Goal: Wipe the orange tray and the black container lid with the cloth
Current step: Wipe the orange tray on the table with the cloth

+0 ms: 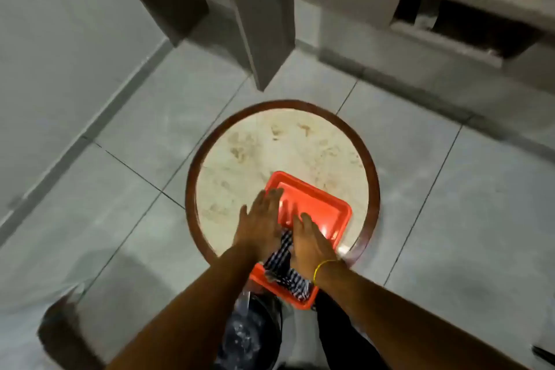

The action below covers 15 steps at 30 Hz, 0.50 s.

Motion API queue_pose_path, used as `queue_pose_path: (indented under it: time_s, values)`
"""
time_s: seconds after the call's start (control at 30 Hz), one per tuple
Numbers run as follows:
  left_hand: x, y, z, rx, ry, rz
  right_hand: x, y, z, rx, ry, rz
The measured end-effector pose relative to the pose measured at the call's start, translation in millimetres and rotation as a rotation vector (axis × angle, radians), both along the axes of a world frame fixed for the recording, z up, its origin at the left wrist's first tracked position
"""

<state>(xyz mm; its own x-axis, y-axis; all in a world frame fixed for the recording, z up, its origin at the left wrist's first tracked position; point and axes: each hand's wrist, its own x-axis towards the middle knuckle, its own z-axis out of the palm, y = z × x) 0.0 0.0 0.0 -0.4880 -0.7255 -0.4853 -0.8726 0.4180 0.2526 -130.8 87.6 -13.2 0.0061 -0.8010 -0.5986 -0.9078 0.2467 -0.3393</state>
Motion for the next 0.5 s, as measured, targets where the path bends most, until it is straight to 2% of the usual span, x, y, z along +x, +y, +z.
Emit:
queue_pose_path:
  time_s: [0.1,0.17,0.23,0.33,0.5]
  values:
    - [-8,19,-64,0.157,-0.112,-0.141,9,12,-43,0.061,0.070,0.007]
    - [-6,34,-91,0.131,-0.130,-0.232,10,18,-59,0.052,0.129,0.043]
    - [0,43,-106,0.027,-0.052,-0.265,9,20,-72,0.044,0.144,0.055]
    - [12,46,-109,-0.096,0.033,-0.287,2,14,-80,0.042,0.112,-0.010]
    - [20,34,-92,-0.074,-0.014,-0.333,-13,-13,-73,0.183,-0.008,0.091]
